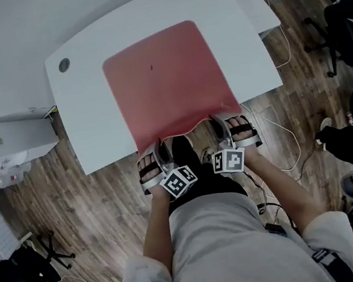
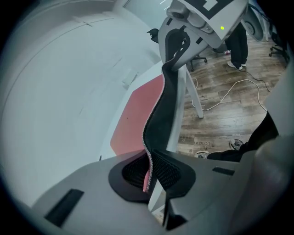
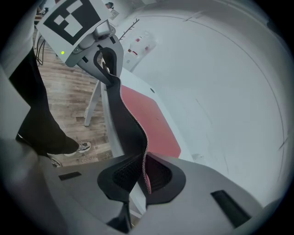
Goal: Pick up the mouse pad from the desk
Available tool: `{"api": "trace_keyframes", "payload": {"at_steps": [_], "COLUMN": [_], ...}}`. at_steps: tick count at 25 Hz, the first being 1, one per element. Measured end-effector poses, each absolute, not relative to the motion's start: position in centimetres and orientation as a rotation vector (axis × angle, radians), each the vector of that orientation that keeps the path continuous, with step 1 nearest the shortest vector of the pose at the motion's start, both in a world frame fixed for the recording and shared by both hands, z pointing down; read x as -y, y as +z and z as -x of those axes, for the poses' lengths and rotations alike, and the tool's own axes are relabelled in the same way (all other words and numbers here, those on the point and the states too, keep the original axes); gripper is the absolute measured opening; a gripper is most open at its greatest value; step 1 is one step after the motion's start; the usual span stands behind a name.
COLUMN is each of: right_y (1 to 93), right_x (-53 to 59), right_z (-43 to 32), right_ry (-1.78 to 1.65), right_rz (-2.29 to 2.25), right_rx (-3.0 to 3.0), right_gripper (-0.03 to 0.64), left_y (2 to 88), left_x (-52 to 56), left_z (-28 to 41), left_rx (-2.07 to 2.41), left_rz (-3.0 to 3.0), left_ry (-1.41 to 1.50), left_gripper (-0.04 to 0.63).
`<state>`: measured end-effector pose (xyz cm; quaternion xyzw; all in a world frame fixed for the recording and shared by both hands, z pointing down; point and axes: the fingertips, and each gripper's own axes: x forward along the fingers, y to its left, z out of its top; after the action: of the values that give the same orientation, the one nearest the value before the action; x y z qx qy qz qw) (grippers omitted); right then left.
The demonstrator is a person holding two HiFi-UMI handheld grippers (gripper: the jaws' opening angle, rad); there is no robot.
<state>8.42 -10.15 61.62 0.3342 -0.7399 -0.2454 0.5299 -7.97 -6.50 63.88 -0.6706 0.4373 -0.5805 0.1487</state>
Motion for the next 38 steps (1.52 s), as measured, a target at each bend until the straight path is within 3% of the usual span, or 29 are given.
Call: {"api": "trace_keyframes", "payload": {"at_steps": [38], "right_y": [57.3], "right_x": [31.6], "right_z": [-5.3], "right_ry": [-0.579], "right_rz": [-0.886], "right_rx": [1.677], "right_gripper": [0.055], "left_y": [61.4], "left_x": [29.4], "left_z": [11.7], "left_rx": [-1.360], "left_rz": [2.070], "left_ry": [-1.578], "left_gripper": [0.031]}}
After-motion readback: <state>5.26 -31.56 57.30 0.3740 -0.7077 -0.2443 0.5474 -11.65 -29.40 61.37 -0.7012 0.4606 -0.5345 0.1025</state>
